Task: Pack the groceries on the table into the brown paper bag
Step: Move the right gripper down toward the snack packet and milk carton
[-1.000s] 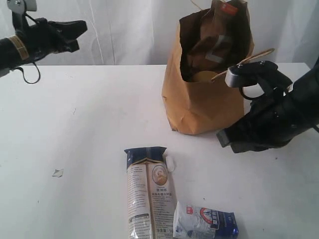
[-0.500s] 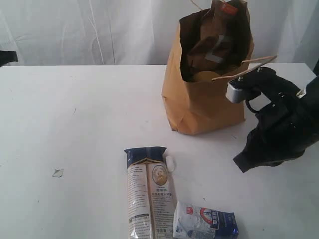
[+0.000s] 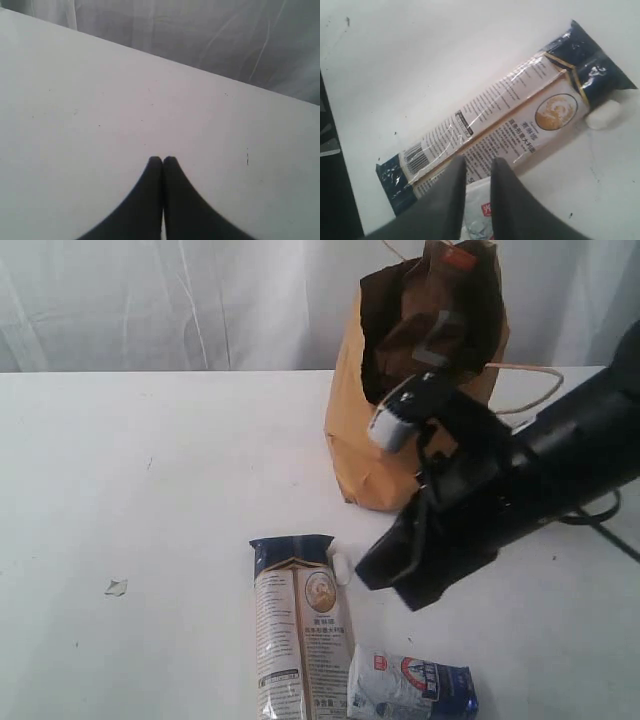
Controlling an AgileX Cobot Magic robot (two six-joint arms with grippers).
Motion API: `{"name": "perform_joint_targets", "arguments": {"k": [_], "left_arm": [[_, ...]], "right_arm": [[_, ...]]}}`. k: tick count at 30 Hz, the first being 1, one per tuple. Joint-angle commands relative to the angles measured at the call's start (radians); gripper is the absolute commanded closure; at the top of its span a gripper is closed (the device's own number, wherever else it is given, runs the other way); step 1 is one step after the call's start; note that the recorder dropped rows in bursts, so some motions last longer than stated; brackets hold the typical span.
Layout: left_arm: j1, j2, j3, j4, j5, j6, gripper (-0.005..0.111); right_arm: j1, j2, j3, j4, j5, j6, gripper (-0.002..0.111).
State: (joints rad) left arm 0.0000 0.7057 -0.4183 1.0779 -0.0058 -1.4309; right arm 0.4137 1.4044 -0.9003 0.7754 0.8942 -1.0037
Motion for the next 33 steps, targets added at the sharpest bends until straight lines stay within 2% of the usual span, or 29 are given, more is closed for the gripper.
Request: {"name": "perform_joint_targets", "arguments": {"k": [1,5,11,16,18,26,33], "left_arm": [[-0.002,-0.011,0.038,0.000,-0.017,-0.013,0.107],[-0.002,-0.011,0.050,0.000,-0.029,-0.017,0.107],[-0.002,-0.011,0.050,0.001,-0.025,-0.017,0.107],[-0.002,-0.011,0.050,0.001,-0.023,-0.017,0.107],[-0.002,-0.011,0.050,0.001,-0.023,-0.017,0.107],[-0.002,-0.011,0.050,0.001,-0.023,-0.015,0.107],[-0.002,-0.011,0.050,0.001,-0.023,-0.015,0.107]], "right_arm": [[0.032,0.092,0.009,-0.020,-0.065,0.068,0.099],[0.032,0.147,0.045,-0.055,-0.065,0.072,0.107],[0.053,0.162,0.065,-0.032,-0.063,0.047,0.108],[0.121,0.162,0.065,0.091,-0.023,-0.164,0.108],[0.149,0.167,0.065,0.082,-0.048,-0.174,0.108],[0.165,0.260,0.065,0.051,-0.067,-0.101,0.108],[0.165,0.273,0.065,-0.208,-0.066,0.118,0.108]]}}
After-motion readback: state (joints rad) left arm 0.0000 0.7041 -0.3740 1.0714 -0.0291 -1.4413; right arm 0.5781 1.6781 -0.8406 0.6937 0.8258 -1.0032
